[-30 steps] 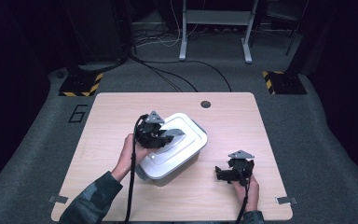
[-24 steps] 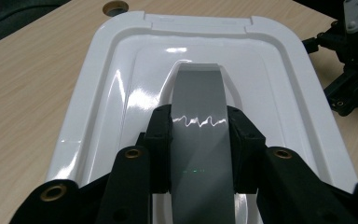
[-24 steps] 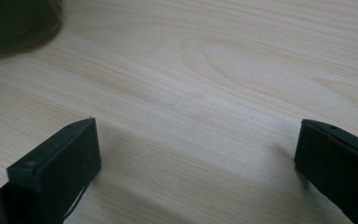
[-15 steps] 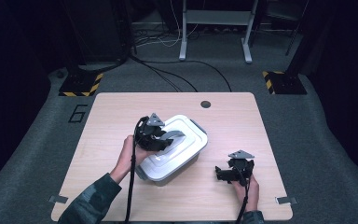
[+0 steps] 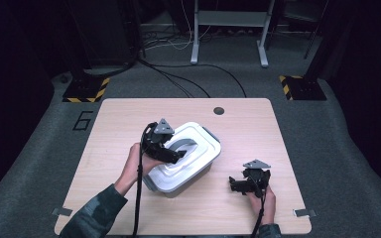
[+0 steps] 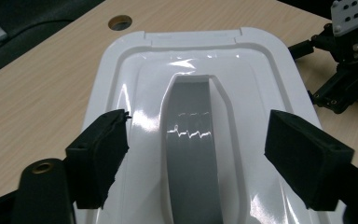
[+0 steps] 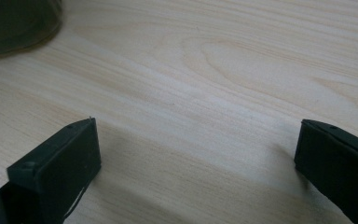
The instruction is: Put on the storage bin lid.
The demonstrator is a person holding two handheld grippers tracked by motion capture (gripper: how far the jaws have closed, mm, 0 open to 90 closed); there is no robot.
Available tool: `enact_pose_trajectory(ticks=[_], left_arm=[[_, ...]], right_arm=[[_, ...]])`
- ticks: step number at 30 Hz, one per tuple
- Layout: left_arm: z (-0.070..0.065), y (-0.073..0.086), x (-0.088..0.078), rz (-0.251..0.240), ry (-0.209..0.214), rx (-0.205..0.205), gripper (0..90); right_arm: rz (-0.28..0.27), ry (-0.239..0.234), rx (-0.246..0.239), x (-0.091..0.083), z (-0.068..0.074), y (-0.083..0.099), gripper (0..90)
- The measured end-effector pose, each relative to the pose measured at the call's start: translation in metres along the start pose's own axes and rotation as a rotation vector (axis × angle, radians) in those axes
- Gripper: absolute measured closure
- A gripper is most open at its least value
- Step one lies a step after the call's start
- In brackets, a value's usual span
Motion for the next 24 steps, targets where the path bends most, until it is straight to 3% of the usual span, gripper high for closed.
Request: enact_pose_trajectory(ticks=[4,24], left_arm=[[0.005,-0.003,-0.006,-0.011,-0.011,-0.008,15.4],[0.037,-0.003,-0.045,-0.077,-0.106,-0.075,8.7]], right_arm=[[0.000,0.000,0.000,0.000,0.000,0.000,0.0],[-0.001,0.000,0.000,0.000,0.000,0.000,0.0]])
Point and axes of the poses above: each handheld gripper's, and its own axes: x roughly forward along the jaws, y roughly out of its underside, z roughly to its left, the point moved 3 cm from there along x, roughly forward along the jaws, and after that the axes turned 3 degrees about -z, right-handed, at the moved point
